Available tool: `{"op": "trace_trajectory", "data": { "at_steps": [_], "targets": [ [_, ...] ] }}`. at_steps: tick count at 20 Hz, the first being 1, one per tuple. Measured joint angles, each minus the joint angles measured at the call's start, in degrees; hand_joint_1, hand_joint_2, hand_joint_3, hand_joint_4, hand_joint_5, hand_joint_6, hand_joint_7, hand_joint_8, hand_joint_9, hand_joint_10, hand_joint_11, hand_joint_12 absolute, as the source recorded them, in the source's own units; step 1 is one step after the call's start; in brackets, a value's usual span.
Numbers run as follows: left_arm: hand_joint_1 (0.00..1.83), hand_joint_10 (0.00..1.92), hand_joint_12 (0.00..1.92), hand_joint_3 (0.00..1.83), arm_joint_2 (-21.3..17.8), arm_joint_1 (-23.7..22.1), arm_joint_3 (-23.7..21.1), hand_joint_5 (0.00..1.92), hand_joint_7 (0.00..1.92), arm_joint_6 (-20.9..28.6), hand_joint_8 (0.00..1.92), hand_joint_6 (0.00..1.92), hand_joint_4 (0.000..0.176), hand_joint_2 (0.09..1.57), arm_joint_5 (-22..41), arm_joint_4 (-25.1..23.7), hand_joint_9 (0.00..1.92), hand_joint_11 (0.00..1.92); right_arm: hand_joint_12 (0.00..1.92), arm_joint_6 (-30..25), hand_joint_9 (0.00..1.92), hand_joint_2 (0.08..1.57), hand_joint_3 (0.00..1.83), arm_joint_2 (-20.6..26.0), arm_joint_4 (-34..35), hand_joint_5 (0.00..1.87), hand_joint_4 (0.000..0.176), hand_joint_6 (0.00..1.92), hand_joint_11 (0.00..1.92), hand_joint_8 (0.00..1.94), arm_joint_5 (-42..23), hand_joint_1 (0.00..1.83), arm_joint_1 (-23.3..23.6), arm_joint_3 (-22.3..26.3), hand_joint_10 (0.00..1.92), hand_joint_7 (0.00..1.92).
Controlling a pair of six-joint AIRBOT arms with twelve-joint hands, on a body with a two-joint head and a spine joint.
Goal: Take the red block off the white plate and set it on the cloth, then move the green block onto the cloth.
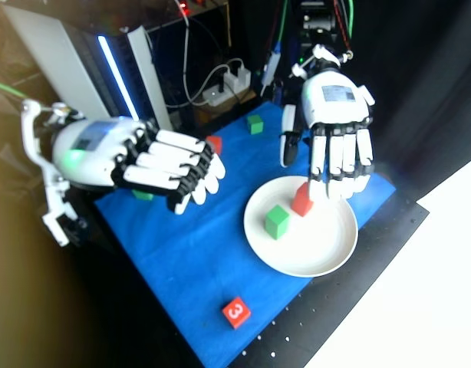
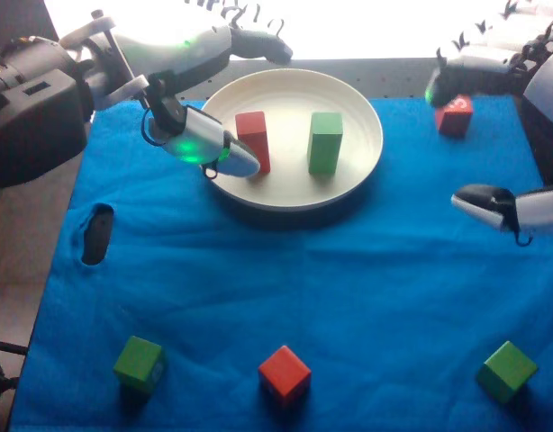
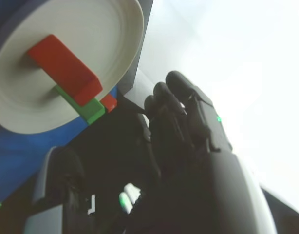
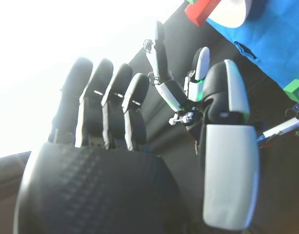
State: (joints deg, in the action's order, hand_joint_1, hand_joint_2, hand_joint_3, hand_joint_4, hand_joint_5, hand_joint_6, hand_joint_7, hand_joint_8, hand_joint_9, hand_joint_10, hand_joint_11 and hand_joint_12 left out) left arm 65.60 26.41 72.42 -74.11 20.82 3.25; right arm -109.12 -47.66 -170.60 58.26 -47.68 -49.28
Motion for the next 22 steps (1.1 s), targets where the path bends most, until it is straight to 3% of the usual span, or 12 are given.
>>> {"op": "trace_trajectory", "data": {
  "at_steps": [3, 5, 7, 8, 10, 12, 13, 15, 22],
  "targets": [
    [0.82, 0.10, 0.79, 0.01, 0.00, 0.00, 0.00, 0.35, 0.25, 0.00, 0.01, 0.05, 0.070, 0.92, -0.02, 0.02, 0.15, 0.00, 1.57, 0.02, 0.65, 0.66, 0.42, 0.00, 0.00, 0.68, 0.000, 0.73, 0.47, 0.84, 0.09, 0.91, 0.00, 0.00, 1.08, 0.72],
    [0.80, 0.09, 0.82, 0.01, 0.22, 0.00, 0.28, 0.36, 0.26, 0.00, 0.01, 0.05, 0.077, 0.93, -0.02, 0.15, 0.17, 0.00, 1.58, 0.02, 0.64, 0.68, 0.33, 0.00, 0.02, 0.69, 0.000, 0.70, 0.44, 0.81, 0.07, 0.98, 0.00, 0.00, 1.07, 0.74],
    [0.85, 0.16, 1.19, 0.01, 1.11, 0.00, 1.31, 0.40, 0.36, 0.02, 0.03, 0.05, 0.044, 0.96, -0.17, 0.57, 0.34, 0.00, 1.60, 0.02, 0.64, 0.69, 0.31, -0.09, 0.00, 0.68, 0.000, 0.72, 0.44, 0.82, 0.11, 1.00, 0.00, 0.00, 1.08, 0.73],
    [0.86, 0.18, 1.27, 0.01, 1.95, -0.02, 2.05, 0.42, 0.39, -0.02, 0.04, 0.05, 0.038, 0.97, -0.61, 0.57, 0.37, 0.00, 1.58, 0.04, 0.65, 0.69, 0.30, -0.20, 0.02, 0.69, 0.000, 0.72, 0.45, 0.81, 0.09, 1.00, 0.00, 0.00, 1.08, 0.74],
    [0.94, 0.32, 1.43, 0.00, 3.72, -0.17, 3.72, 0.47, 0.47, -0.02, 0.03, 0.03, 0.000, 0.99, -2.67, 0.61, 0.45, 0.07, 1.59, 0.11, 0.65, 0.70, 0.30, -0.46, 0.00, 0.69, 0.000, 0.72, 0.44, 0.81, 0.09, 0.98, 0.00, -0.13, 1.07, 0.73],
    [1.01, 0.76, 1.53, 0.00, 4.66, -0.22, 4.55, 0.52, 0.57, 0.02, 0.04, 0.02, 0.000, 0.98, -4.07, 0.59, 0.40, 0.19, 1.60, 0.11, 0.66, 0.71, 0.30, -0.59, 0.00, 0.69, 0.000, 0.72, 0.46, 0.81, 0.07, 0.98, 0.00, -0.28, 1.08, 0.74],
    [1.02, 0.84, 1.54, 0.00, 4.96, -0.22, 4.83, 0.55, 0.60, -0.02, 0.05, 0.02, 0.000, 0.97, -4.79, 0.59, 0.41, 0.21, 1.60, 0.11, 0.66, 0.70, 0.29, -0.59, 0.02, 0.69, 0.000, 0.73, 0.47, 0.90, 0.07, 1.01, 0.00, -0.28, 1.13, 0.73],
    [1.06, 0.86, 1.57, 0.00, 5.01, -0.22, 4.96, 0.57, 0.63, -0.02, 0.05, 0.02, 0.000, 0.97, -5.70, 0.59, 0.41, 0.22, 1.60, 0.13, 0.63, 0.70, 0.29, -0.59, 0.02, 0.69, 0.000, 0.72, 0.44, 0.94, 0.09, 1.00, 0.00, -0.28, 1.14, 0.69],
    [1.17, 0.95, 1.55, 0.01, 5.64, -0.09, 5.57, 0.80, 0.89, 0.00, 0.13, 0.09, 0.000, 1.09, -6.03, 0.68, 0.73, 0.58, 1.63, 0.11, 0.67, 0.69, 0.40, -0.59, 0.00, 0.70, 0.000, 0.79, 0.49, 0.91, 0.09, 0.95, 0.00, -0.28, 1.14, 0.74]
  ]
}}
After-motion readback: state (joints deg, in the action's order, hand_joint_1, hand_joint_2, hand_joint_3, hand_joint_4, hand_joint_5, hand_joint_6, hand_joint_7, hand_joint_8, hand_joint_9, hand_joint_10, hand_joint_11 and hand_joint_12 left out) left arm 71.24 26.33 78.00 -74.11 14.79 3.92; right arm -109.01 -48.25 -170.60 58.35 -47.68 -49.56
